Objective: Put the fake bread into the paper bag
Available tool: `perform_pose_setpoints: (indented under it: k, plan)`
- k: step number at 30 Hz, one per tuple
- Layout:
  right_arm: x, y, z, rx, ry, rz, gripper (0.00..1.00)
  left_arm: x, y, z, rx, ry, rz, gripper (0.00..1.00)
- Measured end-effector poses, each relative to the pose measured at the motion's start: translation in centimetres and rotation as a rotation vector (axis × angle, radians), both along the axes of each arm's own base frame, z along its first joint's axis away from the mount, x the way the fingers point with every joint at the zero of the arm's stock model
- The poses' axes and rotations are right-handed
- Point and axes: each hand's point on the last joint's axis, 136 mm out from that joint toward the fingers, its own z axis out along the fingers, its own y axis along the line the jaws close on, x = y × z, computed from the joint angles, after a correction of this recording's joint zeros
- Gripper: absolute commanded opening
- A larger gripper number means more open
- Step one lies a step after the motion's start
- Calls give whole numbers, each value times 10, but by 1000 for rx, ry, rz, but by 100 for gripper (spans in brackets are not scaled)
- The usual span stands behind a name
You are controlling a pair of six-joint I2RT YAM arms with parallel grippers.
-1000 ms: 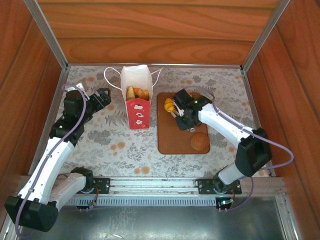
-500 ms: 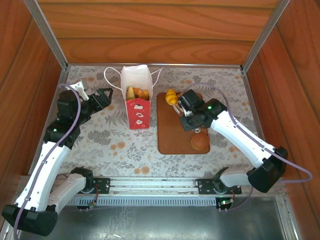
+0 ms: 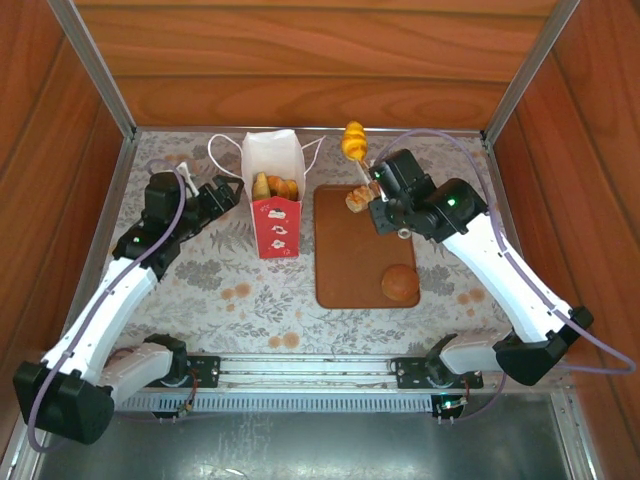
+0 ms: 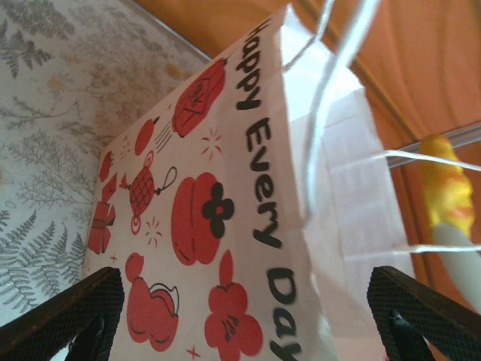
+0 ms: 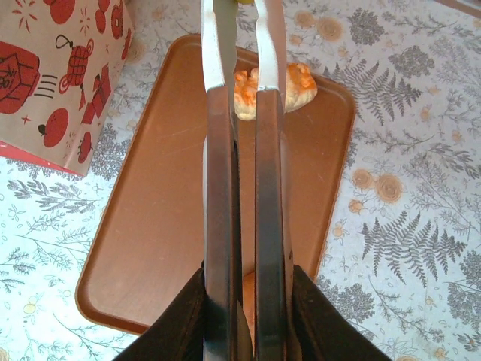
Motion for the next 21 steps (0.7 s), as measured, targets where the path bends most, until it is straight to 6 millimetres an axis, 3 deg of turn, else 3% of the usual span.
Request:
perform_pose_setpoints:
  k: [8,21]
  plan:
    - [0,-4,28,21,-65,10,22,16,-7,-21,-7,68,12,81]
    - [0,5,114,138,-240,68,21,26,-4,-22,10,67,56,67]
